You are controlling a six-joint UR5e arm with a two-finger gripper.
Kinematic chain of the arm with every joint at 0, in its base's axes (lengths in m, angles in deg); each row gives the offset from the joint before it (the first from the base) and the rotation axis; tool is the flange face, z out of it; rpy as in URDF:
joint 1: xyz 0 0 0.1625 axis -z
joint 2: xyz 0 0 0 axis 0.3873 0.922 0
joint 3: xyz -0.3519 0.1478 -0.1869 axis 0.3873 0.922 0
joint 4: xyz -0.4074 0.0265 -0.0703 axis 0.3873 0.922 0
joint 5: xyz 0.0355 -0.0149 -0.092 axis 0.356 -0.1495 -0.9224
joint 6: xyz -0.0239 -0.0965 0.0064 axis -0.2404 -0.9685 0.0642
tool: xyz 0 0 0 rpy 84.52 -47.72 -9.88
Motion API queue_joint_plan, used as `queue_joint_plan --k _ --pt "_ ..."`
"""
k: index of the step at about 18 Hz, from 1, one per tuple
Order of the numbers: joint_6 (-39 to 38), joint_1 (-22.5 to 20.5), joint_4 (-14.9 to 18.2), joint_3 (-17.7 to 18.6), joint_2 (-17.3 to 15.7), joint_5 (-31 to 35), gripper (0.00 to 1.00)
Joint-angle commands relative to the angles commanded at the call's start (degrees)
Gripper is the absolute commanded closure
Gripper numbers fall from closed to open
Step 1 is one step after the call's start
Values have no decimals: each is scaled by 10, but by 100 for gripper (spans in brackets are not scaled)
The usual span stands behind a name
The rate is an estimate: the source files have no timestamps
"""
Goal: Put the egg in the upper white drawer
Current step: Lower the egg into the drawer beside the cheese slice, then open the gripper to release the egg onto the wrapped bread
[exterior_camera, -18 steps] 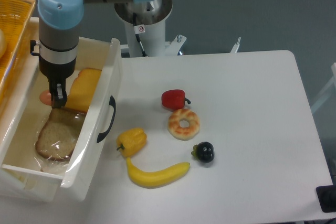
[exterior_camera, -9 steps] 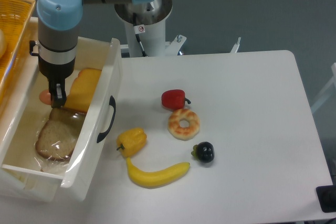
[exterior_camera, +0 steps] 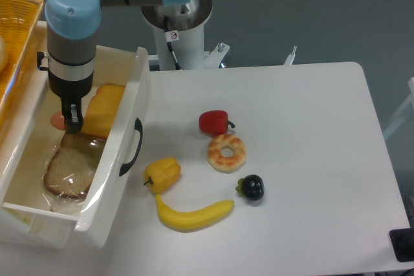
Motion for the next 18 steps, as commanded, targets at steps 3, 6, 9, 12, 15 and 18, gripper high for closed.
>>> queue_joint_plan --k 3,6,9,12,15,18 --pt "0 0 1 0 -1 0 51" --pt "0 0 1 2 3 0 51" --pt "0 0 0 1 5 2 49" --pt "0 0 0 1 4 2 46" --pt "0 0 0 2 5 2 42" --pt "0 0 0 1 5 2 42"
